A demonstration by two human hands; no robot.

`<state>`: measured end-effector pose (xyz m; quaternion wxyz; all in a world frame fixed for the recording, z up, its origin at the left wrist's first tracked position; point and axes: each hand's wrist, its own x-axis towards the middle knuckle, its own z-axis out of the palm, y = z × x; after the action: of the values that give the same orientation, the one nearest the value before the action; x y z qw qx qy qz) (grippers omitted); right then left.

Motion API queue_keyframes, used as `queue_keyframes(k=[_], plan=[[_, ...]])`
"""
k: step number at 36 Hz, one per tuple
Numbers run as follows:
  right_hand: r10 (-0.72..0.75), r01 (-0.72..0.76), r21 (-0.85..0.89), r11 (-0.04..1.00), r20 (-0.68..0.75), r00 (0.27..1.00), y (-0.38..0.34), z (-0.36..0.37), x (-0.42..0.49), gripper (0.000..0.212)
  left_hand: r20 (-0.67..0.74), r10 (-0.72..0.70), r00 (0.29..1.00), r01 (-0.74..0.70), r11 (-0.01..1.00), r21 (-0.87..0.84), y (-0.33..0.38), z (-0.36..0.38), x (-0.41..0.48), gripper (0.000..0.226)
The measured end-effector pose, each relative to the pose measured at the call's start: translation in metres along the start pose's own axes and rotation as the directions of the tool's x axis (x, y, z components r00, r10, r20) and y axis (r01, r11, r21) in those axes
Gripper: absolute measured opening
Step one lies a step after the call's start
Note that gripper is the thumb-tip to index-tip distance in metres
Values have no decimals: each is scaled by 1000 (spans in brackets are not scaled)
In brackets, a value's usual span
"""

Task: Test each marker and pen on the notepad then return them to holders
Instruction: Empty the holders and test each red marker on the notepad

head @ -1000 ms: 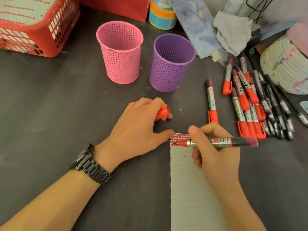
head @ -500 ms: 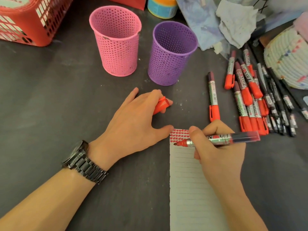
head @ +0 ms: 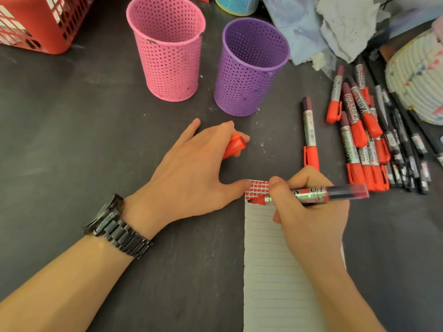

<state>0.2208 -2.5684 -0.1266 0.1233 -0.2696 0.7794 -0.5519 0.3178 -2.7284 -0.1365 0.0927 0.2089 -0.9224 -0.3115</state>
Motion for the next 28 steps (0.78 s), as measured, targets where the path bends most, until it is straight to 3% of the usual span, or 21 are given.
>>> queue_keyframes(k=[28], plan=[[-6,6,-88,996,5,1000,0,0,2,34,8,-19,1000,19,1000,-16,1,0,2,74]])
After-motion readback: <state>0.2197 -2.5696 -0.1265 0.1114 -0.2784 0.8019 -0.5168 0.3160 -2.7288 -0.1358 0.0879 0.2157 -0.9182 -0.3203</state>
